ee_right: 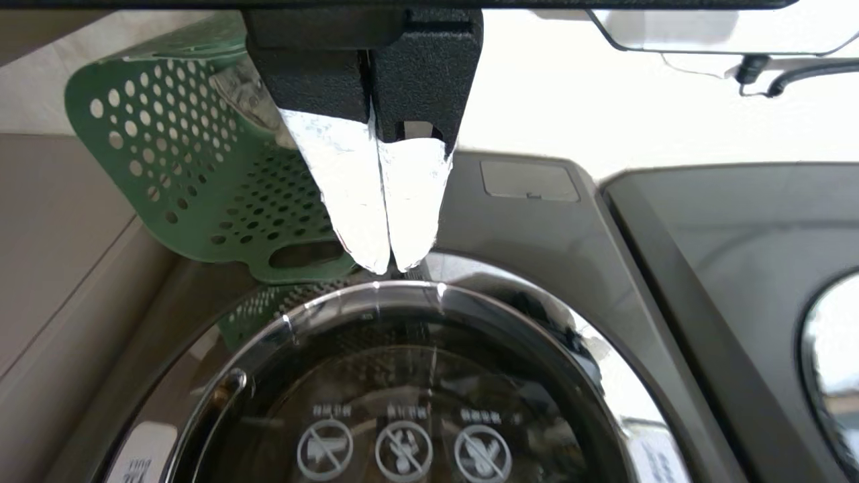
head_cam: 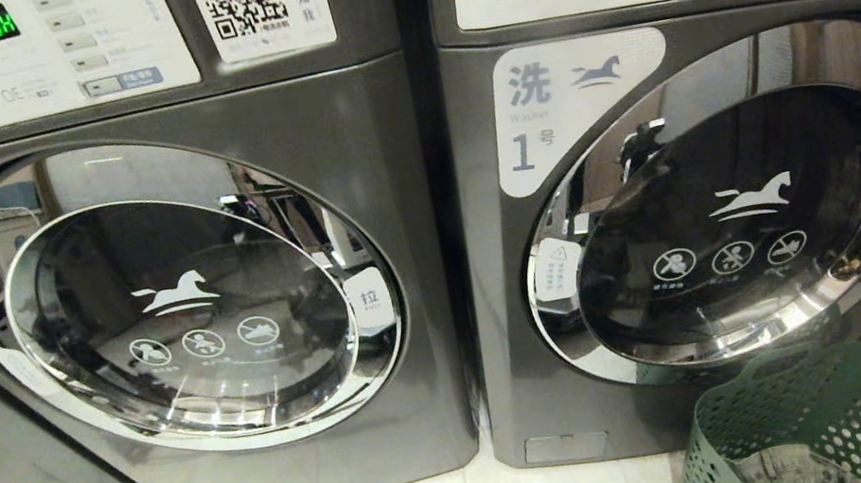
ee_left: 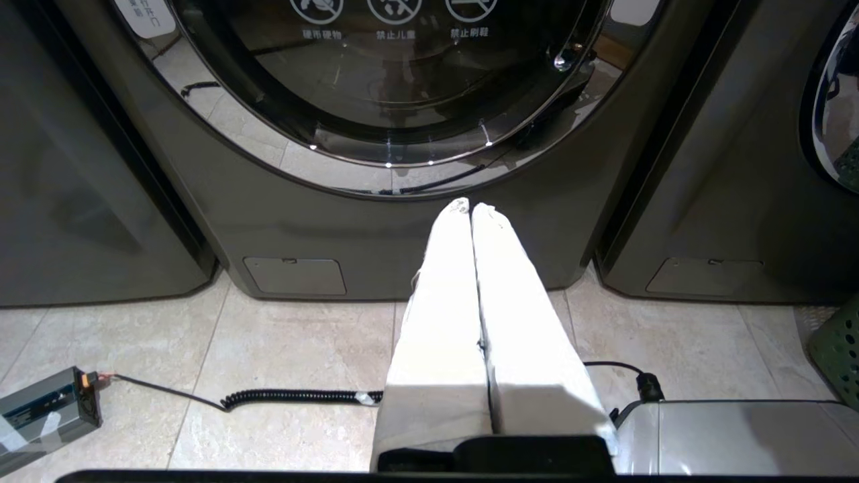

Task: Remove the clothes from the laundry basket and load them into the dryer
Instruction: Take the clothes out of the basket

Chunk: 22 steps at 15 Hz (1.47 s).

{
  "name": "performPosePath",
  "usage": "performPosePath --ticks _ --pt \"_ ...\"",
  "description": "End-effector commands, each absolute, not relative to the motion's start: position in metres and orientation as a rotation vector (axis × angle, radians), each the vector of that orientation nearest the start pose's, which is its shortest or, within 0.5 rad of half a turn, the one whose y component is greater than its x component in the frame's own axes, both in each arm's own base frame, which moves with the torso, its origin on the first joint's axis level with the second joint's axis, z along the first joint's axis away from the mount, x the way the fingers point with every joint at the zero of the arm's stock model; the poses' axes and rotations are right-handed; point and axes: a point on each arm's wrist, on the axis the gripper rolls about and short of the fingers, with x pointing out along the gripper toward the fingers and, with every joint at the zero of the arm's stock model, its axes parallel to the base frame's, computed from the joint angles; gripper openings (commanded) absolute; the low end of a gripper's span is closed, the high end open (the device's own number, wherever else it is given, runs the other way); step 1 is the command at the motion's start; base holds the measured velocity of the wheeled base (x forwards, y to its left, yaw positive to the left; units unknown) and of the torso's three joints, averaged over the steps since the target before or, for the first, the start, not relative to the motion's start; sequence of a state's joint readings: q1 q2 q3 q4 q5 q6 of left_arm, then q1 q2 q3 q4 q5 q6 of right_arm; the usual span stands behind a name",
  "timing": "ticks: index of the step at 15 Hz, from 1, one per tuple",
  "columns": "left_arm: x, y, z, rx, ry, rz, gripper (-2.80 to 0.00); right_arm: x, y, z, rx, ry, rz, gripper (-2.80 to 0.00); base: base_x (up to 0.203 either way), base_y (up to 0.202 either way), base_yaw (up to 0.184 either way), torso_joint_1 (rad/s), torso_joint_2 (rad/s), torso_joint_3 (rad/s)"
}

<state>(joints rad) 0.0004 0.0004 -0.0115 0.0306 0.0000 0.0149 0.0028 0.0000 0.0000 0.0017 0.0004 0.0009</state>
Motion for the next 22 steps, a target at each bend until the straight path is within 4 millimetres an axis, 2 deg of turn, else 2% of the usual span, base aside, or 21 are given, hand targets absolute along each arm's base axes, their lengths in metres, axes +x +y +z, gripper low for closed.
performPosePath --ticks 1,22 --pt "-0.0238 0.0000 0.0753 0.014 0.018 0.001 -2.80 -0.0228 -0.0001 0.0753 -0.002 0.002 0.003 -2.80 0.000 0.000 0.000 0.002 0.00 -0.198" --pt "-0.0232 -0.0001 0.0752 0.050 0.006 -0.005 -2.80 -0.0229 0.0001 0.0753 -0.034 0.004 0.012 -2.80 0.000 0.000 0.000 0.004 0.00 -0.195"
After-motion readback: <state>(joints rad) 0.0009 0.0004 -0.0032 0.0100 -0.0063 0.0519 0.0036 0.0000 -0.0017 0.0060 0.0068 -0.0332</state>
